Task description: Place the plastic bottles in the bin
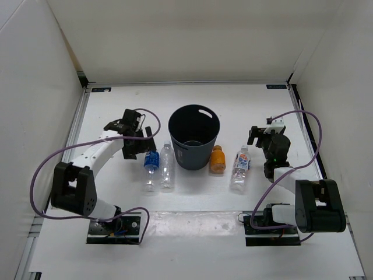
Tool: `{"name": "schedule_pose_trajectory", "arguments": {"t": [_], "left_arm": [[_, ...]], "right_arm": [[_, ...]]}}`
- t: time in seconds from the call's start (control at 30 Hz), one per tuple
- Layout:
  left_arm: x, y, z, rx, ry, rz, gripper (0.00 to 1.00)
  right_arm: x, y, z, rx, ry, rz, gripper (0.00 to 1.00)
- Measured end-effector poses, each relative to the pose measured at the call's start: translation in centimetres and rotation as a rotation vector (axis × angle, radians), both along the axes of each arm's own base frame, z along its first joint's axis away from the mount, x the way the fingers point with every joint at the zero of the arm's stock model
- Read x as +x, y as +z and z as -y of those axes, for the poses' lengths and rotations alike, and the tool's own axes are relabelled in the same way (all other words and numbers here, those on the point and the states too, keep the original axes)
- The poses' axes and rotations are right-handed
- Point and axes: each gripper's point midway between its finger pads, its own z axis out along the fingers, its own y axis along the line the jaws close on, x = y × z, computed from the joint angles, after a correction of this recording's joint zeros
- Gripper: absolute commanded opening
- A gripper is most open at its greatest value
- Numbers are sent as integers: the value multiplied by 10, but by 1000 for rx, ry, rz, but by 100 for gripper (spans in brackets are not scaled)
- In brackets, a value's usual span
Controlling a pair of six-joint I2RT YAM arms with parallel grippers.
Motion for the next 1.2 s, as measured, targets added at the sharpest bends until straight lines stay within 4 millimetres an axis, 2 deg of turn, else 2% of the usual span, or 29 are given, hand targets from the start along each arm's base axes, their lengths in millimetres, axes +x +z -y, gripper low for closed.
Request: {"name": "schedule_pose_trajectory", "arguments": {"t": [0.27,0.37,0.4,0.43,0.67,0.77,0.83,0.9,0.97,1.03,1.1,1.2], "left_arm": [[-10,-33,18,13,-48,-114,100],[-11,-42,20,12,-41,-143,89],[-12,-45,20,12,-38,-156,78],[-12,-48,21,11,-33,-166,75],[-12,-50,22,-8,-24,-175,65],[-10,-48,13,-8,4,-183,56],[-6,-39,4,-2,36,-171,52],[5,-19,-7,12,71,-125,51],[27,18,-18,21,107,-20,51],[55,73,-26,15,137,137,51],[82,138,-32,4,159,323,51],[103,226,-31,-34,165,551,48]], "right_arm": [[0,0,0,0,-1,0,90],[0,0,0,0,0,0,90],[0,0,0,0,0,0,90],[0,0,0,1,0,0,90],[0,0,5,6,2,-1,90],[0,0,6,7,2,-1,90],[0,0,5,7,5,-1,90],[0,0,5,8,8,-1,90],[0,0,5,8,9,-1,90],[0,0,5,8,9,-1,90],[0,0,4,8,10,0,90],[0,0,4,8,11,0,90]]}}
